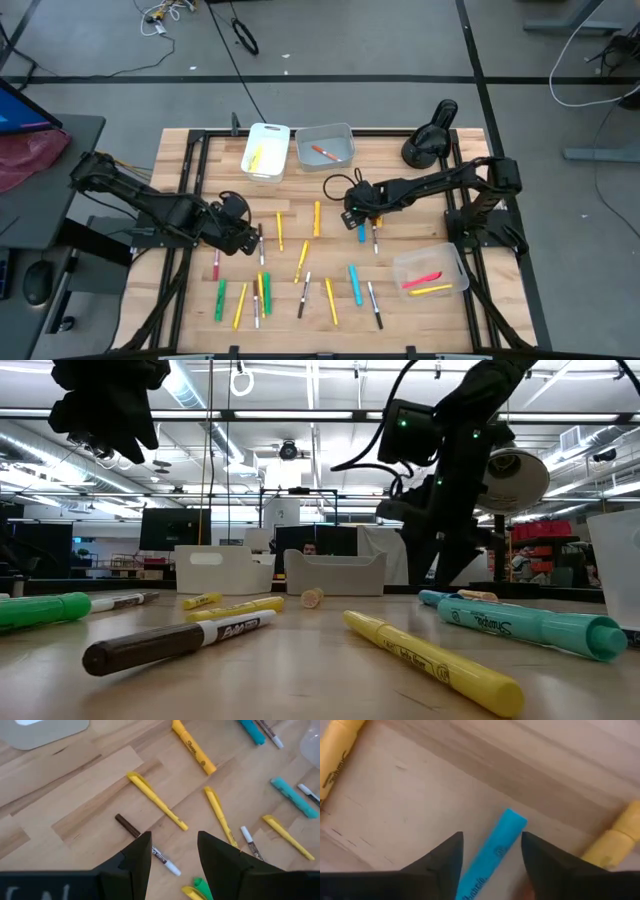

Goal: Pick & Place Markers
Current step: Put the blue highlighter pen into the white bin

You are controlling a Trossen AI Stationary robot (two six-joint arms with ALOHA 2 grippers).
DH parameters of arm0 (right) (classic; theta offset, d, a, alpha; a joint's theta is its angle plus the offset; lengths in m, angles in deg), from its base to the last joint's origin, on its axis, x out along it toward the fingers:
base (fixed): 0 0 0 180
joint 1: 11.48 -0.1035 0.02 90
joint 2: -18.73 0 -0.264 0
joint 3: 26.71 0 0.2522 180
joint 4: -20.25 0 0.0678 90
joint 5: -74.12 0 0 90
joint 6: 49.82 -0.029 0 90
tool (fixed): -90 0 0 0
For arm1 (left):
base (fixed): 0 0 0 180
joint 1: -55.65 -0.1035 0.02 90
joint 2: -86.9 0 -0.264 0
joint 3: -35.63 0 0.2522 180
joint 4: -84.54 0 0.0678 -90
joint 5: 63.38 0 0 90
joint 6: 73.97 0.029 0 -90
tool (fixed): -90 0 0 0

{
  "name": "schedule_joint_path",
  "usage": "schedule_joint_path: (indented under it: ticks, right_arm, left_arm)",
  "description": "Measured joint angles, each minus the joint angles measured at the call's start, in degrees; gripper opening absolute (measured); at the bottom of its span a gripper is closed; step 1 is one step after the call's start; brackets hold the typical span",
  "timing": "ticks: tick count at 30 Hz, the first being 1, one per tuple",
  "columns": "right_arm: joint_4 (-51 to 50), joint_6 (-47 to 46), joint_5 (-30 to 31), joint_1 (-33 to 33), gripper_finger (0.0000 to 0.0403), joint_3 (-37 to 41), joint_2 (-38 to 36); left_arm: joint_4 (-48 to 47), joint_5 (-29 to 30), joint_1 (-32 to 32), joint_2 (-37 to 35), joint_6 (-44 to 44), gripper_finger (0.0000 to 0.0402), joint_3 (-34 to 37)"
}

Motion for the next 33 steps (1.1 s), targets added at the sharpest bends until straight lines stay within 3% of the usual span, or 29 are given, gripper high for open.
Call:
schedule_joint_path:
  ticks: [13, 20, 26, 33]
  right_arm:
    - [4.8, -5.5, -0.3, -1.5, 0.0068, -0.2, 4.9]
    - [14.4, -10.6, -1.8, -4.1, 0.0051, 0.1, 2.1]
    - [38.4, -9.4, 3.2, -6.6, 0.0051, 0.1, -3.3]
    - [74.1, 10.0, 8.1, -9.7, 0.0051, 0.0, -6.3]
  left_arm:
    - [0.5, -1.5, 0.9, 0.0, 0.1, 0.0165, 0.0]
    - [0.4, -5.0, 2.2, -0.1, 1.1, 0.0165, 0.0]
    - [5.4, -4.8, 2.2, -0.1, 7.4, 0.0165, 0.0]
    - [20.8, 5.3, 0.1, -0.1, 16.7, 0.0165, 0.0]
